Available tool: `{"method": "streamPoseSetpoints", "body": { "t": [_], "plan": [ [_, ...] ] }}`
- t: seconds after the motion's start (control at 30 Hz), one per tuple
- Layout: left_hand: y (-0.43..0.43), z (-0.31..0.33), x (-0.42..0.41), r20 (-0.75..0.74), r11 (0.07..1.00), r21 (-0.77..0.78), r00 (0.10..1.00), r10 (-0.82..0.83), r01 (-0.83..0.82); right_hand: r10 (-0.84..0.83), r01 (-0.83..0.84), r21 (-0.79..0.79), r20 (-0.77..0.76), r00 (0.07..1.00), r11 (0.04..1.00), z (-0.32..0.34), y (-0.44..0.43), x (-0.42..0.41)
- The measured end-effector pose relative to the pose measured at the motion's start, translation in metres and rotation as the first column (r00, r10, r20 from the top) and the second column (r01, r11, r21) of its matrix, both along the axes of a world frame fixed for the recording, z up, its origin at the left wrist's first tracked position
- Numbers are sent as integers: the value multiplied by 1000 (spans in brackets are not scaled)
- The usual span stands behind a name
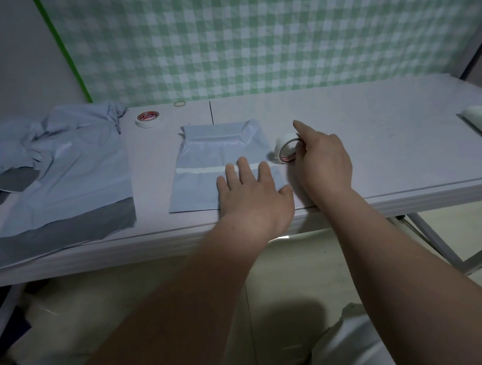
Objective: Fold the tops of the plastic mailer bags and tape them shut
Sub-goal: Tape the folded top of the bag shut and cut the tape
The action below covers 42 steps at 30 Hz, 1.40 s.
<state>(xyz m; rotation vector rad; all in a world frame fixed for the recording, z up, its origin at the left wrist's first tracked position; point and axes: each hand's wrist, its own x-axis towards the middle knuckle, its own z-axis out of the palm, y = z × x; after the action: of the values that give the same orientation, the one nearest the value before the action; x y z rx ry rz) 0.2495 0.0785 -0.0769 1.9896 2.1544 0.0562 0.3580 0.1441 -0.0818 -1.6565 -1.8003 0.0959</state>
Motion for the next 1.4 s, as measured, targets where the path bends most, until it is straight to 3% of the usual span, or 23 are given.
{"method": "streamPoseSetpoints", "body": {
  "t": [0.1,0.23,0.33,0.47,1.03,1.13,1.27,1.4],
  "plan": [
    [3,5,-1,-1,1000,-22,1000,-16,16,10,-10,-19,-43,999,1000,0,0,0],
    [11,14,-5,-128,988,101,987,-102,115,4,-5,-7,-87,996,1000,2,-2,1],
    [8,9,-5,-30,968,176,984,-175,177,-3,4,3,-92,996,1000,2,-2,2],
    [2,11,-6,35,972,173,986,-165,156,2,1,29,-102,995,1000,0,0,2],
    [13,15,-6,-98,982,66,981,-169,176,52,-51,-37,17,999,998,0,1,1],
    [20,17,-9,-26,985,98,990,-138,140,54,-55,-33,-30,998,998,1,0,2],
    [36,24,-20,180,951,307,983,-29,-28,77,-75,29,-111,991,997,-1,0,2],
    [44,24,-19,484,927,358,871,-82,-112,140,-126,92,-169,976,988,-3,0,4]
  ]
}}
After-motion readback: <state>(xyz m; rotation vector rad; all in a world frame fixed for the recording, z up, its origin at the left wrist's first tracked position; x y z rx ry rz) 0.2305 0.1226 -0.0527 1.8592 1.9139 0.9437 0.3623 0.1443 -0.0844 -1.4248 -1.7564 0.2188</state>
